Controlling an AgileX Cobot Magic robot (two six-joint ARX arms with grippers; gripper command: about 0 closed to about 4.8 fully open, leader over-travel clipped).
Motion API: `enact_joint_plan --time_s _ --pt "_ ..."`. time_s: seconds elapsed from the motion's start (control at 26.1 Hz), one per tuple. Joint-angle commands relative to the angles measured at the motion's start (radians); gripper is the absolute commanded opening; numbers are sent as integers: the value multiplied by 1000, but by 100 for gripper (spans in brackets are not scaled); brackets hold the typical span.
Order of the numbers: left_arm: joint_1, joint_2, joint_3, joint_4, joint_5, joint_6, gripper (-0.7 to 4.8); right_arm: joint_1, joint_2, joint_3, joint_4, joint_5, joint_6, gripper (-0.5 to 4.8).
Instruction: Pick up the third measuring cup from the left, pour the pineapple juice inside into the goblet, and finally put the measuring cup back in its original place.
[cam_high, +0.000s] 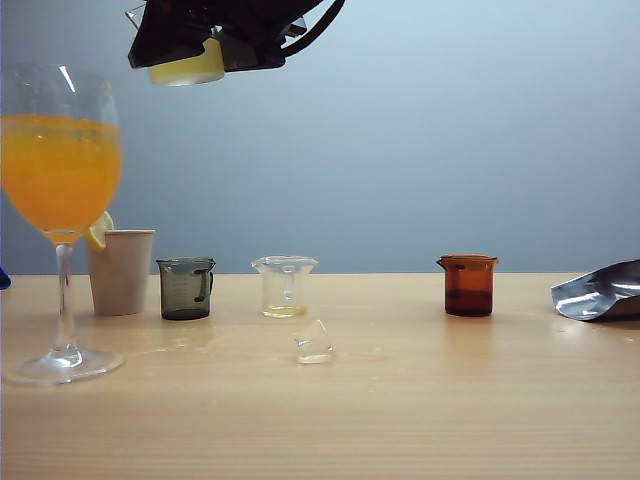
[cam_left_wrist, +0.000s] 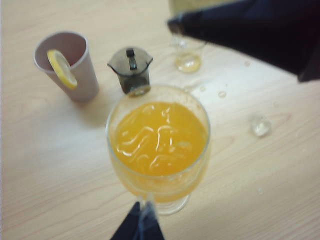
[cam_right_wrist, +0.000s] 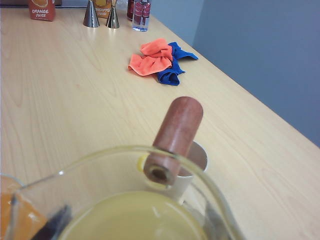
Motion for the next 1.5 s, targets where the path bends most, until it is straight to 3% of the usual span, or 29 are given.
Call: enact_joint_plan --time_s 0.04,0.81,1.5 --pt "-1 -5 -13 25 8 4 -5 6 -8 6 27 -1 -52 106" --pt "-1 -5 -17 58 8 9 -5 22 3 57 14 25 -178 106" --pt "-1 -5 -18 58 7 11 -5 70 3 60 5 104 -428 106"
